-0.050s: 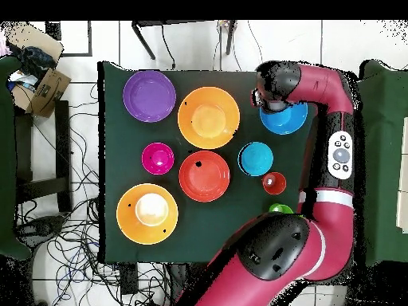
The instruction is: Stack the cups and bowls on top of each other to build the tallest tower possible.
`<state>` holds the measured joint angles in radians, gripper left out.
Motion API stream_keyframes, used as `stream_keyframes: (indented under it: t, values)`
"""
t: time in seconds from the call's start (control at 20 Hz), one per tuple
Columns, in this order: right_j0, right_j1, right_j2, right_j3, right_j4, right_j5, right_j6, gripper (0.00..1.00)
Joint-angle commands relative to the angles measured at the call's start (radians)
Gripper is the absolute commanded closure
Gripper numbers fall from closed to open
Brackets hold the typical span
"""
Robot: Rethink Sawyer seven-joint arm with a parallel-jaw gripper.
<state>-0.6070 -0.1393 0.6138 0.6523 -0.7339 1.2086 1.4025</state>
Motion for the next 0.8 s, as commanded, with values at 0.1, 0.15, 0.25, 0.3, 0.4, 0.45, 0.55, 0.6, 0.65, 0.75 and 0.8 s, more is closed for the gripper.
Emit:
stream_keyframes:
  t: [0.1,0.15,0.25,0.3,0.4,0.45,0.55,0.6,0.65,0.75,0.8]
  values:
    - [0.006,0.006,-0.035,0.130,0.003,-0.074,-0.158,0.00]
    - [0.005,0.006,-0.037,0.136,0.003,-0.082,-0.159,0.00]
    - [0.006,0.013,-0.037,0.130,0.001,-0.093,-0.160,0.00]
    - [0.007,0.016,-0.038,0.127,-0.001,-0.097,-0.160,0.00]
    - [0.008,0.013,-0.046,0.134,-0.008,-0.110,-0.163,1.00]
    - [0.008,0.011,-0.049,0.135,-0.013,-0.116,-0.167,1.00]
    - [0.009,0.004,-0.059,0.140,-0.022,-0.129,-0.160,1.00]
    - [0.011,0.002,-0.066,0.137,-0.026,-0.132,-0.147,1.00]
    - [0.013,0.000,-0.073,0.134,-0.030,-0.136,-0.133,1.00]
    - [0.018,-0.010,-0.079,0.126,-0.034,-0.133,-0.132,1.00]
    - [0.018,-0.011,-0.081,0.123,-0.033,-0.132,-0.134,1.00]
